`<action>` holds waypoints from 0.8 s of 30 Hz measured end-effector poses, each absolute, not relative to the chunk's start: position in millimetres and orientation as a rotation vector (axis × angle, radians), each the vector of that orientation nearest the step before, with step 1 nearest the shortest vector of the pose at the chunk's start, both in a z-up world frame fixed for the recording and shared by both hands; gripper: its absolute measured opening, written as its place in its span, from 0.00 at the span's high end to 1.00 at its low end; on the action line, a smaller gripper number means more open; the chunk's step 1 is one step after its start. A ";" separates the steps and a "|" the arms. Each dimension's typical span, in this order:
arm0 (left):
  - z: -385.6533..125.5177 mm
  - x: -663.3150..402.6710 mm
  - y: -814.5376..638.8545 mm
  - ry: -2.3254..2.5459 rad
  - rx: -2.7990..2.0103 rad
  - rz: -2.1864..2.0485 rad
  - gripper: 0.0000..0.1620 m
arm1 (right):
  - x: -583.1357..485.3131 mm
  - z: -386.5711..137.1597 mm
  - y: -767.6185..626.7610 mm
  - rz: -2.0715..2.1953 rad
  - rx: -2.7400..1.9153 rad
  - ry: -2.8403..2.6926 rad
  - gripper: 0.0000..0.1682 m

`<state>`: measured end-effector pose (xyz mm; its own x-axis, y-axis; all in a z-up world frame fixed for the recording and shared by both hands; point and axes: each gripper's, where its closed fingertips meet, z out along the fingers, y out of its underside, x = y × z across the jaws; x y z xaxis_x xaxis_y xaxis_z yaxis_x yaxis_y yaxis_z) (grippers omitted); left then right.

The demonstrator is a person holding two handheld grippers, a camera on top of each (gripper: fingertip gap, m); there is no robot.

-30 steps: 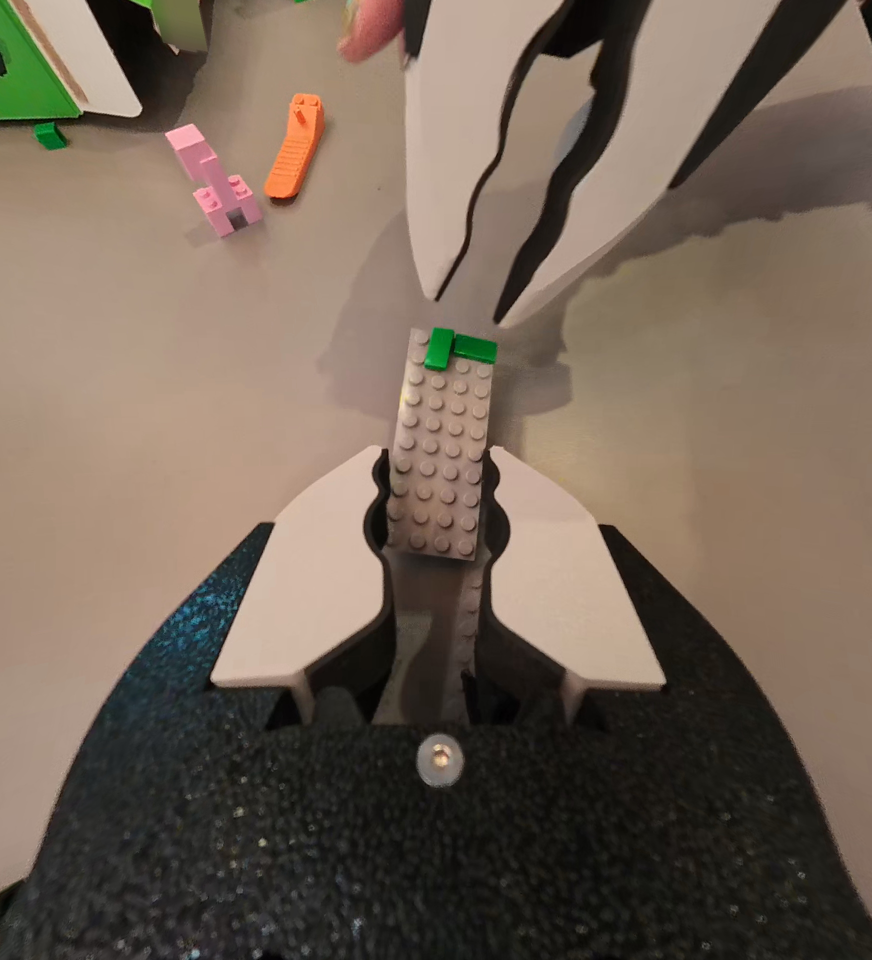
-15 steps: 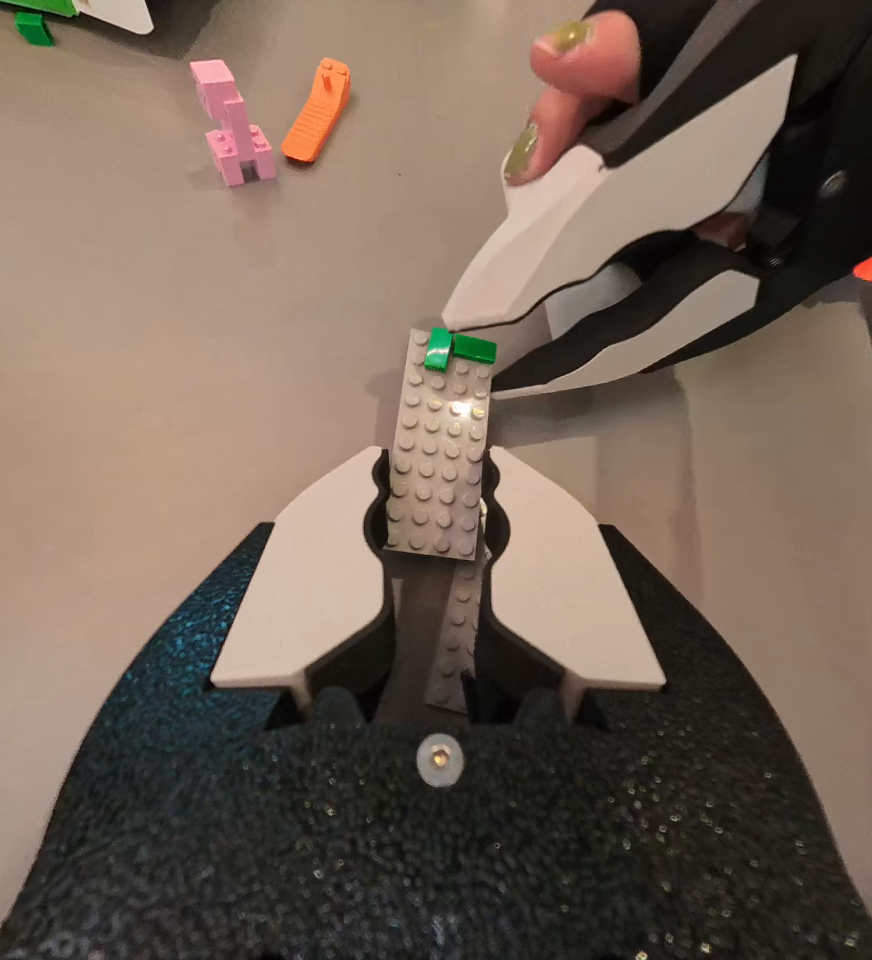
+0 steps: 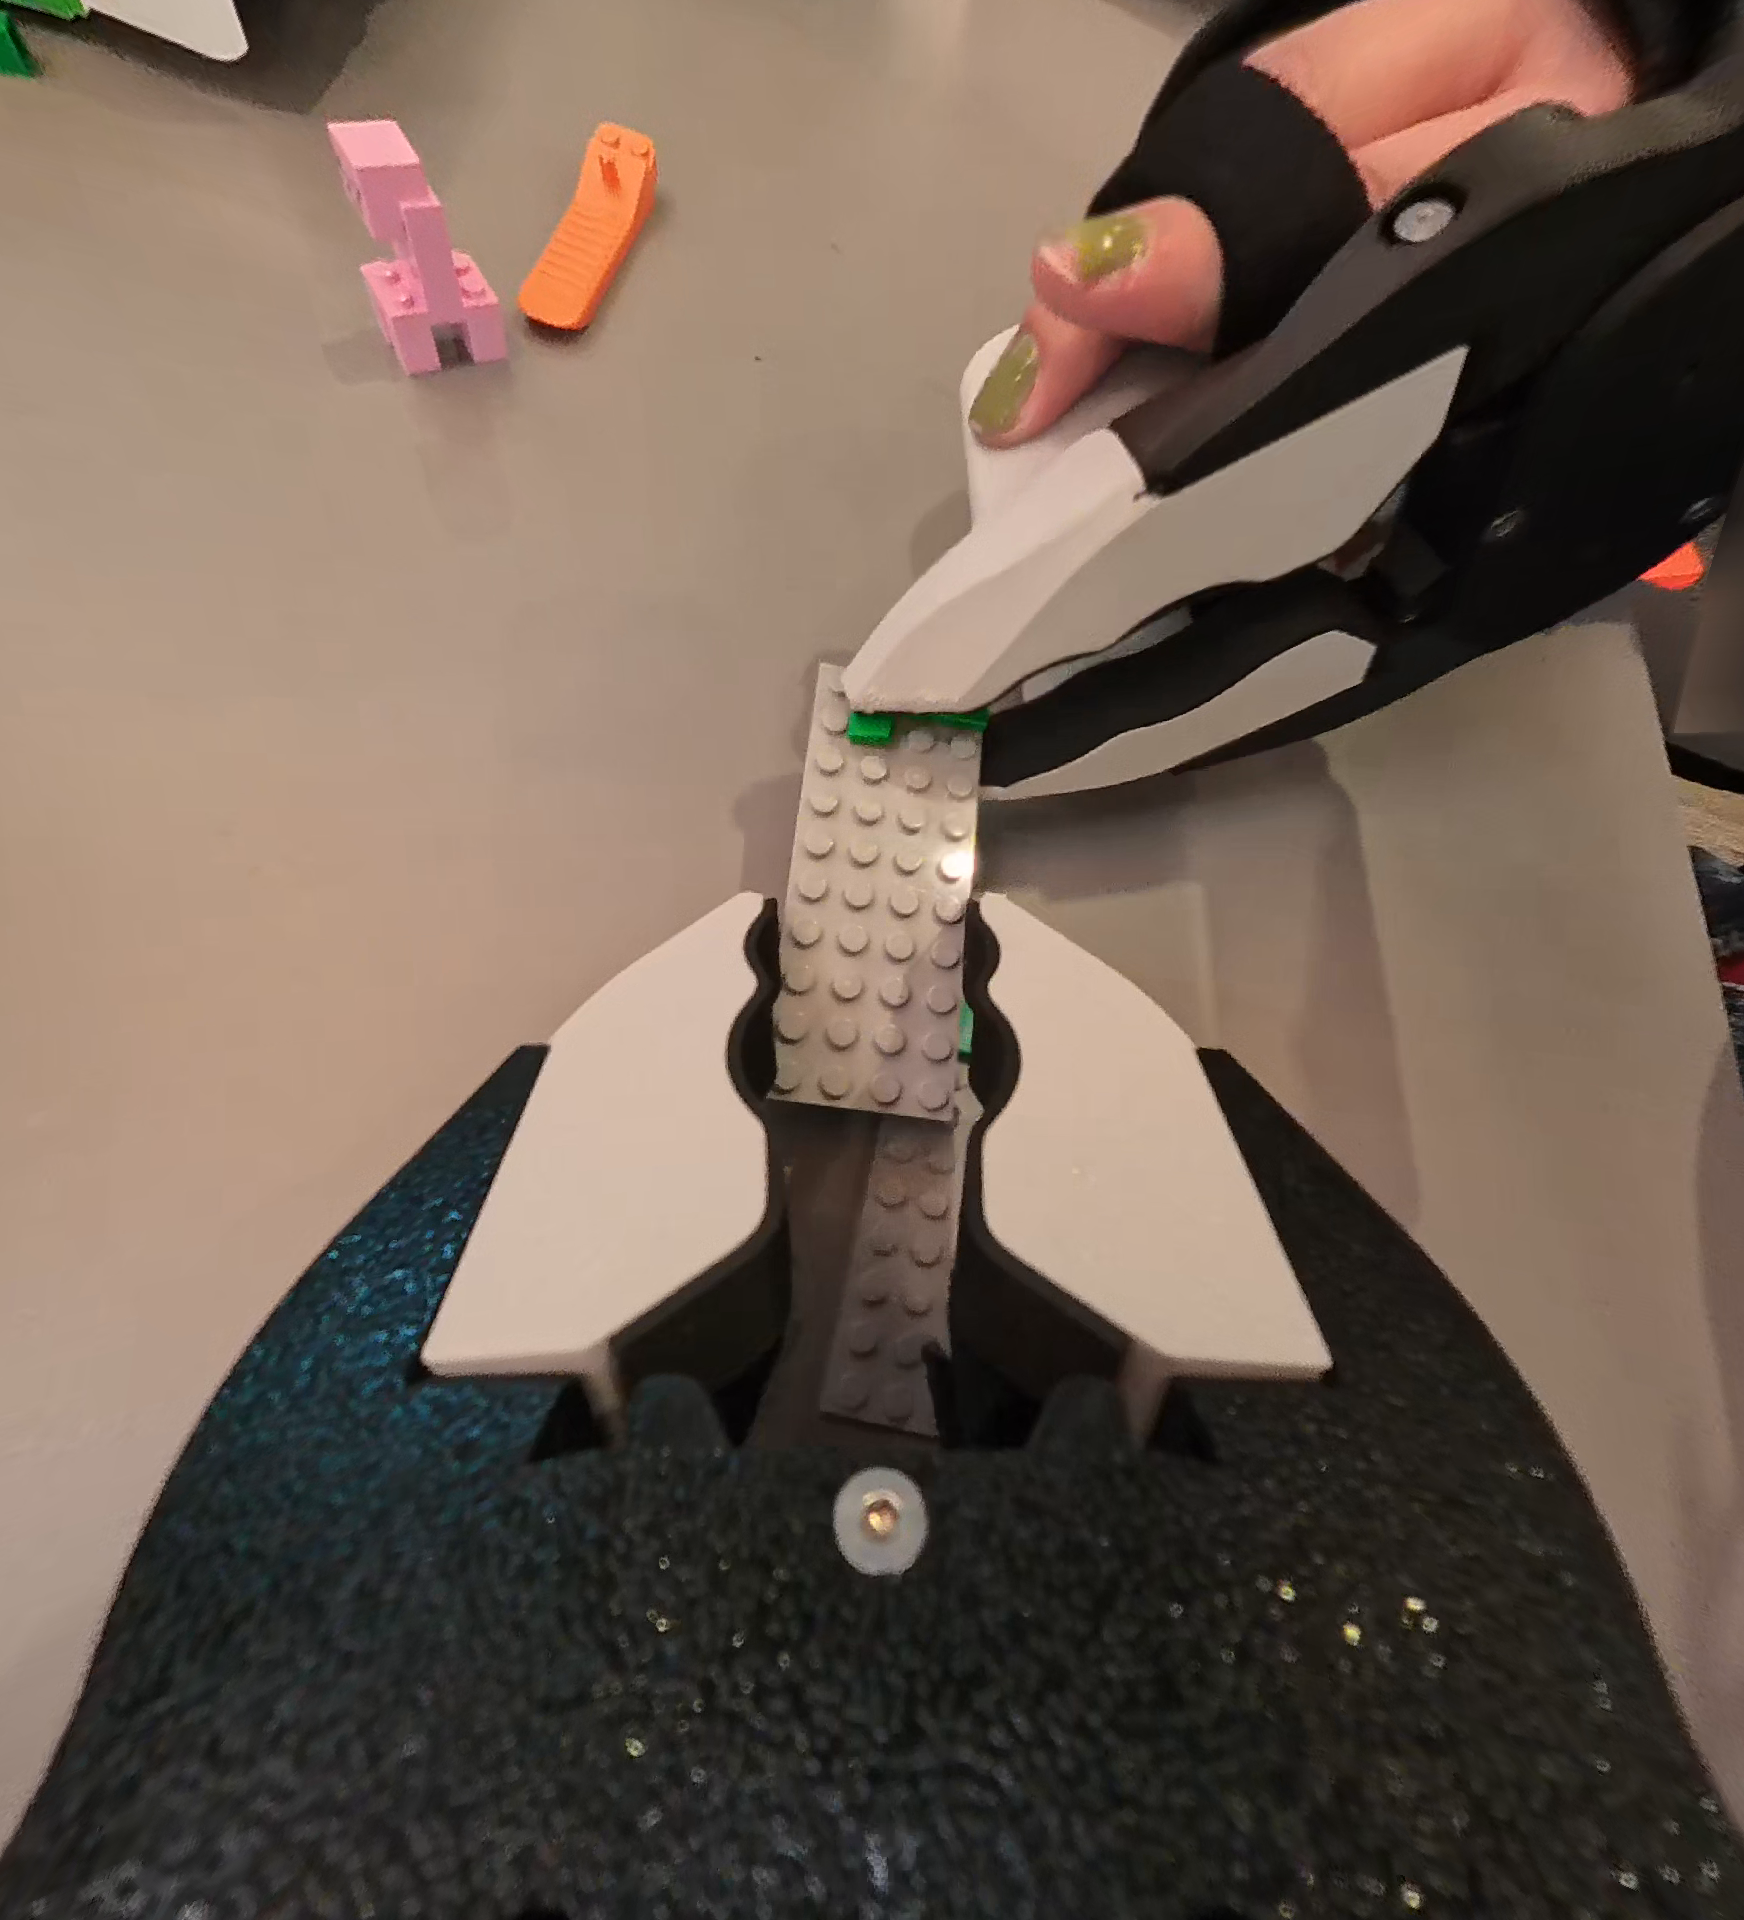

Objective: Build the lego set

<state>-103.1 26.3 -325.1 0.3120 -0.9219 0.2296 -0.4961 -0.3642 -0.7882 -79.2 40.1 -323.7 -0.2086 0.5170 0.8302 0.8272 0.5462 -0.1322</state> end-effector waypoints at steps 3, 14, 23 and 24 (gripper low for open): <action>-324.4 -102.6 25.0 1.252 -1.981 -0.935 0.79 | -78.9 -322.4 39.7 -0.470 -1.043 -1.882 0.89; -314.4 -100.5 23.2 1.197 -1.956 -1.036 0.80 | -76.6 -314.5 41.1 -0.657 -0.906 -1.865 0.93; -296.8 -91.1 23.7 1.191 -1.807 -1.036 0.76 | -69.0 -304.5 47.5 -0.517 -1.034 -1.807 0.96; -297.5 -91.9 25.7 1.211 -1.793 -0.973 0.74 | -67.3 -303.8 48.7 -0.506 -1.044 -1.801 0.96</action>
